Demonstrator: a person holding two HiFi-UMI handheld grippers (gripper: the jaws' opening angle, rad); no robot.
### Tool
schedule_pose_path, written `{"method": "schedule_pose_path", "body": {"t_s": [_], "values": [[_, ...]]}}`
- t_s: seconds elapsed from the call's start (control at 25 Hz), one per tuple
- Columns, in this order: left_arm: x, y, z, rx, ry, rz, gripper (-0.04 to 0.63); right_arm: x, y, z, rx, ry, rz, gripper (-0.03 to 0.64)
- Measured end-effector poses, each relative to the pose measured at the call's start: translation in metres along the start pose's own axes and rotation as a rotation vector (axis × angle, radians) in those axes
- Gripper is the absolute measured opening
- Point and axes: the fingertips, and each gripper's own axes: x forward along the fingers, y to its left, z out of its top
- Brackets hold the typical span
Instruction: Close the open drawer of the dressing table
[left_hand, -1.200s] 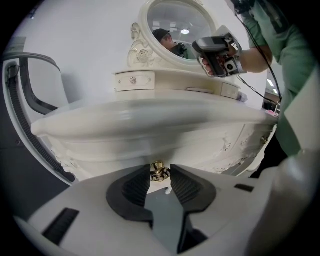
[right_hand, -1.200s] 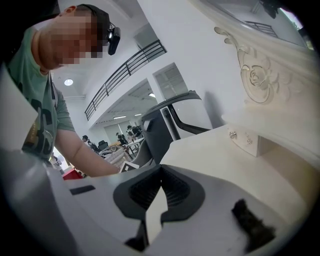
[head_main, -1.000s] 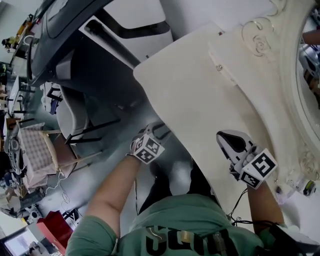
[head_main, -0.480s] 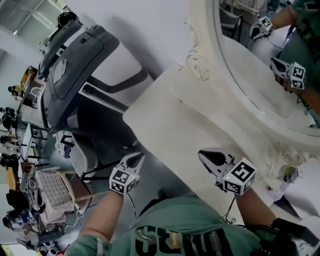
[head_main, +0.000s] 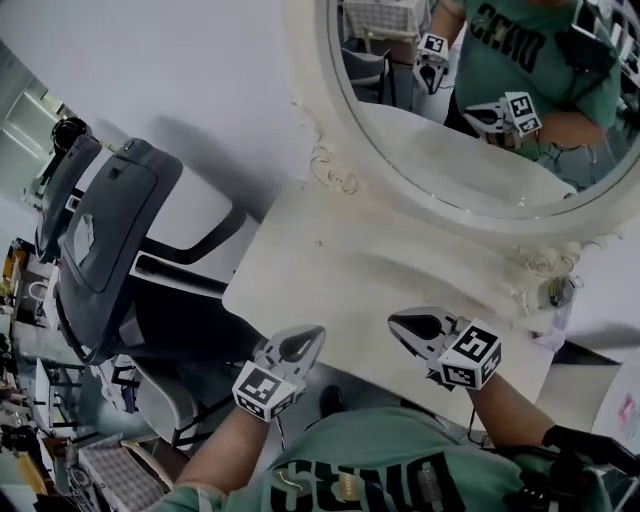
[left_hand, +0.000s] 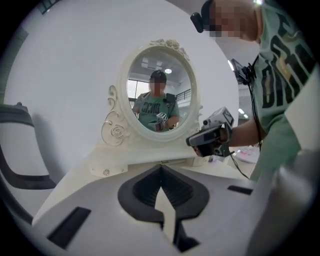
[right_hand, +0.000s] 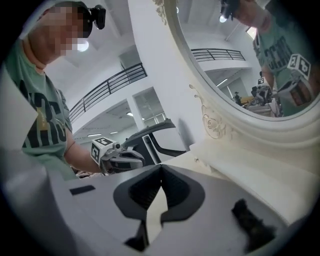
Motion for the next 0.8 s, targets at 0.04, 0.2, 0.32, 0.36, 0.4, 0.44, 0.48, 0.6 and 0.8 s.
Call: {"method": "schedule_pose_path", "body": {"t_s": [0.04,0.2,0.32,0.36,0.4,0.44,0.48,0.6,0.8], "values": [[-0.010,0.001,0.001,-0.017,-0.017,-0.025,0.009,0.004,0.007,0.002,0.004,-0.006,-0.026,0.011],[-0.059,0.011,0.007,-0.005,-0.041,-0.097,0.009,0.023,0.042,0.015,0.046,-0.064,-0.125,0.011],[-0.095,0.021,0.021,0.012,-0.071,-0.123,0.009,0.034,0.070,0.027,0.032,-0.072,-0.169,0.012],[-0.108,0.024,0.027,0.015,-0.082,-0.129,0.009,0.037,0.080,0.033,0.021,-0.078,-0.183,0.011],[-0.119,0.026,0.032,0.015,-0.093,-0.137,0.009,0.037,0.090,0.041,0.012,-0.089,-0.197,0.011],[-0.130,0.027,0.037,0.013,-0.105,-0.148,0.009,0.035,0.099,0.048,0.005,-0.103,-0.213,0.011],[-0.139,0.027,0.041,0.008,-0.116,-0.160,0.009,0.032,0.107,0.053,0.000,-0.117,-0.230,0.011],[-0.158,0.022,0.054,0.009,-0.146,-0.204,0.009,0.013,0.128,0.060,0.000,-0.153,-0.297,0.011],[-0.163,0.006,0.076,0.033,-0.178,-0.266,0.009,-0.036,0.153,0.062,-0.008,-0.202,-0.398,0.011]]}}
